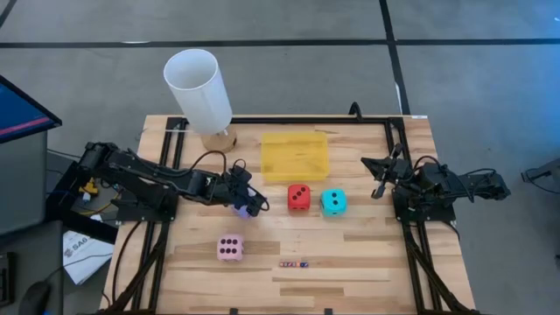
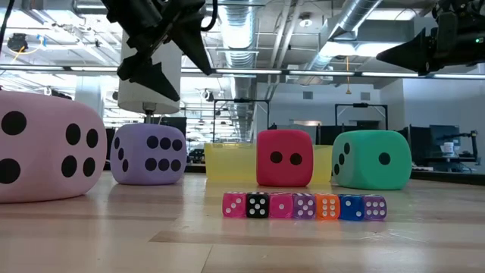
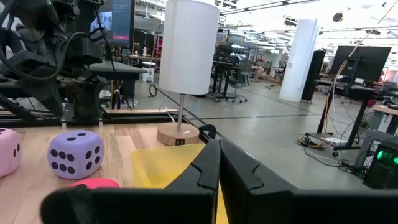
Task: Pick & Place Dice
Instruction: Put the big purple dice into the yellow bin
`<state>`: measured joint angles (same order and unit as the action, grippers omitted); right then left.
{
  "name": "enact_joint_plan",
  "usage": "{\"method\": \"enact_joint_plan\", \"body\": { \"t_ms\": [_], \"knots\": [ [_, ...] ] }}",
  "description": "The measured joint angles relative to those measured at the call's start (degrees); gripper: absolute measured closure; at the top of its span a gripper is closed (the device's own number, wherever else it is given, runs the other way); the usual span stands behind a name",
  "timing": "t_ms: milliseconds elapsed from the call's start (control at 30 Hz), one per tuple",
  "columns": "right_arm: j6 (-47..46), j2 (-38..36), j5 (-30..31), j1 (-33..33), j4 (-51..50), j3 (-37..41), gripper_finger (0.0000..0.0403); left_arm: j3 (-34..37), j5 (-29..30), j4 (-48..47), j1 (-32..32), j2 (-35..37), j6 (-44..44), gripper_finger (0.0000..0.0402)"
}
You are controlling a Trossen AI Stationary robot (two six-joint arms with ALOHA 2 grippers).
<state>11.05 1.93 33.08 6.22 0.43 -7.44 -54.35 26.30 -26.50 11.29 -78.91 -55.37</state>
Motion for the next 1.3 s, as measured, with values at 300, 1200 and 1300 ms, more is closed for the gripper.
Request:
{"method": "enact_joint_plan", "body": {
  "t_ms": [300,1200,1300],
  "knots": [
    [0.0,0.0,0.0,0.0,0.0,0.0,0.04,0.0,0.0,-0.3,0.0,0.0,0.0,0.0004],
    [0.0,0.0,0.0,0.0,0.0,-0.1,0.04,5.7,0.0,-6.5,0.0,0.0,0.0,0.0004],
    [0.0,0.0,0.0,0.0,0.0,-0.1,0.04,5.7,0.0,-6.5,0.0,0.0,0.0,0.0004]
  ]
}}
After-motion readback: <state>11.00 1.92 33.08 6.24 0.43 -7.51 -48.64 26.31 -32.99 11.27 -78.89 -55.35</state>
